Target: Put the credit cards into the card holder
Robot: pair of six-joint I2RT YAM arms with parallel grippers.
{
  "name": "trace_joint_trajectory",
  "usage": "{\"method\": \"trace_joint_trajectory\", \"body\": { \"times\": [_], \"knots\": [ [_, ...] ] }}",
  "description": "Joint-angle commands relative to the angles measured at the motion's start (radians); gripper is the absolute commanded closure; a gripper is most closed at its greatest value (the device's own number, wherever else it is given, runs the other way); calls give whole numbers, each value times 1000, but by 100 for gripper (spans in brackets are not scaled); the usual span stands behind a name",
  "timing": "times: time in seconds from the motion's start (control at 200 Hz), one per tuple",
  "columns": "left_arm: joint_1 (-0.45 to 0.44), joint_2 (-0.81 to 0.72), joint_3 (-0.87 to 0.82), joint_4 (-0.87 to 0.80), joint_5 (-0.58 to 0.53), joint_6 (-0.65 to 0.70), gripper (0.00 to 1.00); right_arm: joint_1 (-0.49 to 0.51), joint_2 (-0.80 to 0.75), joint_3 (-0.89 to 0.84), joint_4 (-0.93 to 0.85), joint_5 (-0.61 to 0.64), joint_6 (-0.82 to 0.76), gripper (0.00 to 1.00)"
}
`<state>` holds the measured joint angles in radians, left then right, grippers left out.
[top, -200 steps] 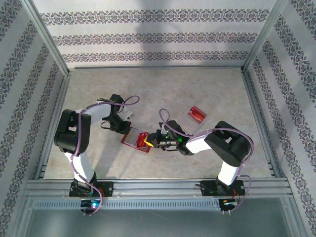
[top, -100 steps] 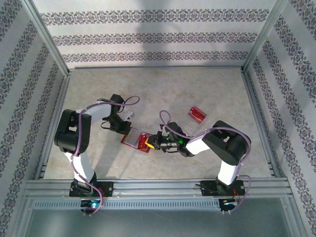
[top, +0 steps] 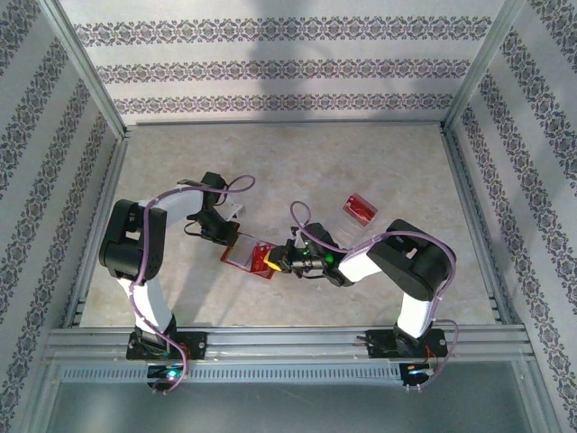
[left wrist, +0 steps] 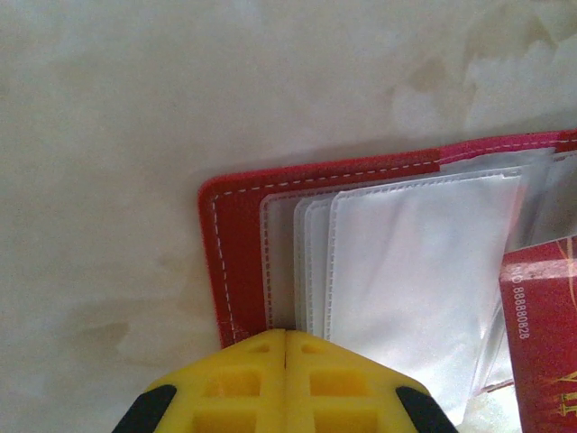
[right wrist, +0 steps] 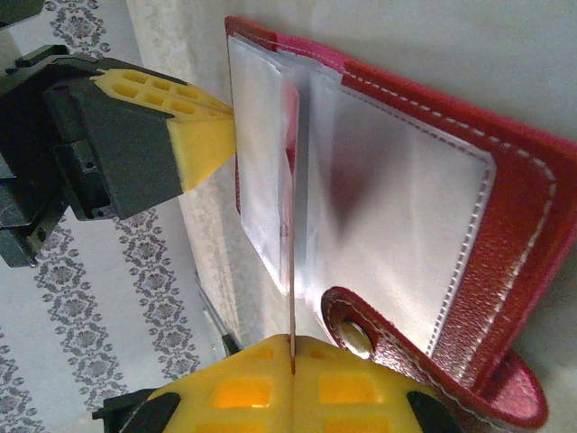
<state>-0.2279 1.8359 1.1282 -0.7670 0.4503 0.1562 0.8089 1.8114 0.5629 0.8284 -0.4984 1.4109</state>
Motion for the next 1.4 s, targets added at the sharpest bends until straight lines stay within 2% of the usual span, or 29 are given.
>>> {"method": "trace_joint_trajectory", "body": {
  "times": [0.0, 0.31, 0.69, 0.93, 1.099, 1.394],
  "knots": [
    [-10, 11, -16, -8, -36, -1, 100, -5, 25, 17, 30, -12, -12, 100],
    [-17, 3, -23, -12, -28, -4, 100, -7, 61, 36, 29, 12, -33, 100],
    [-22, -33, -55, -7, -36, -19, 100, 0, 81, 26, 23, 119, -61, 100],
    [-33, -75, -111, 27, -27, -8, 100, 18, 114, 23, 123, 186, -43, 100],
    [-33, -84, -113, 31, -14, -19, 100, 27, 152, 24, 173, 189, -20, 100],
    [-33, -81, -107, 38, -32, -24, 100, 45, 134, 10, 125, 124, -3, 100]
  ]
}}
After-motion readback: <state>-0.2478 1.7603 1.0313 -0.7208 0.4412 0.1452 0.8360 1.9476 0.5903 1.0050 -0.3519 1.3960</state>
